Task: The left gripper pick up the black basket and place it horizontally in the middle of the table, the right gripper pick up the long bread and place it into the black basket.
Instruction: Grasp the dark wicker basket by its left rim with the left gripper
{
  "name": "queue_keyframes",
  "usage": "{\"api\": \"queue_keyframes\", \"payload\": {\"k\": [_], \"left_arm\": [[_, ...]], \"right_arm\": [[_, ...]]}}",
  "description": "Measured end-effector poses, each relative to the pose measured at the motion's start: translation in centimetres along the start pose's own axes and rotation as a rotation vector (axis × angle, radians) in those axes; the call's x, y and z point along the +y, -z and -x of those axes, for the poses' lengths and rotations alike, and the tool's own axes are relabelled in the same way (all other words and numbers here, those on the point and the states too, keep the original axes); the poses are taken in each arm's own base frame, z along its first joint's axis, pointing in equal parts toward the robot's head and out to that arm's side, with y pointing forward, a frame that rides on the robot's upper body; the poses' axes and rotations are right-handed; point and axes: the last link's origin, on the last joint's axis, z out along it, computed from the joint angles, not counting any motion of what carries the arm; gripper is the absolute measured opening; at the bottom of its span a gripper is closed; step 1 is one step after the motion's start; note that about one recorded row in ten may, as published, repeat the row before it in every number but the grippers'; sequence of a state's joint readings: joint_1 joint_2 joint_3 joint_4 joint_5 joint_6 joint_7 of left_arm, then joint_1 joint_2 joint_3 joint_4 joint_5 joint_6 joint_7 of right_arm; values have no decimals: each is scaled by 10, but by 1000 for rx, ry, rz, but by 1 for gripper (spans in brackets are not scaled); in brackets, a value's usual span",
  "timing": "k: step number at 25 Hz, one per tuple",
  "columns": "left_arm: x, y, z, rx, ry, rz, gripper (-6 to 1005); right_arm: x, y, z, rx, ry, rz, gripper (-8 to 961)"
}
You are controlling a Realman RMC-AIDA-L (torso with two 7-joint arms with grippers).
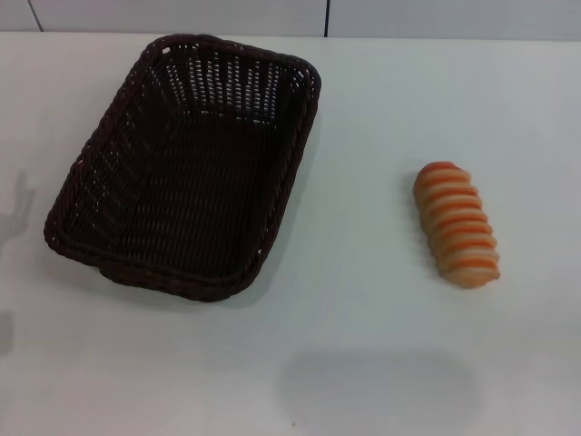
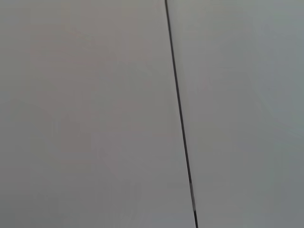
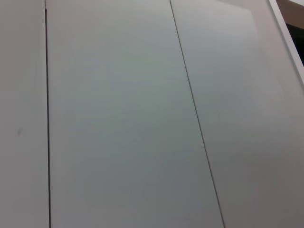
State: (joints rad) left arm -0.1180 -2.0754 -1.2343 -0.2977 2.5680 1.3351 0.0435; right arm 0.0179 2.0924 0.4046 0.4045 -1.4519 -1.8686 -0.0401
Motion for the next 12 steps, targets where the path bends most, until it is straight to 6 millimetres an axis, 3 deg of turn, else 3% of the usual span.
{"api": "queue_keyframes", "payload": {"k": [12], "left_arm": [[7, -9, -6, 28, 8, 38, 772]], "right_arm": [[2, 0, -1, 4, -4, 11, 840]]}}
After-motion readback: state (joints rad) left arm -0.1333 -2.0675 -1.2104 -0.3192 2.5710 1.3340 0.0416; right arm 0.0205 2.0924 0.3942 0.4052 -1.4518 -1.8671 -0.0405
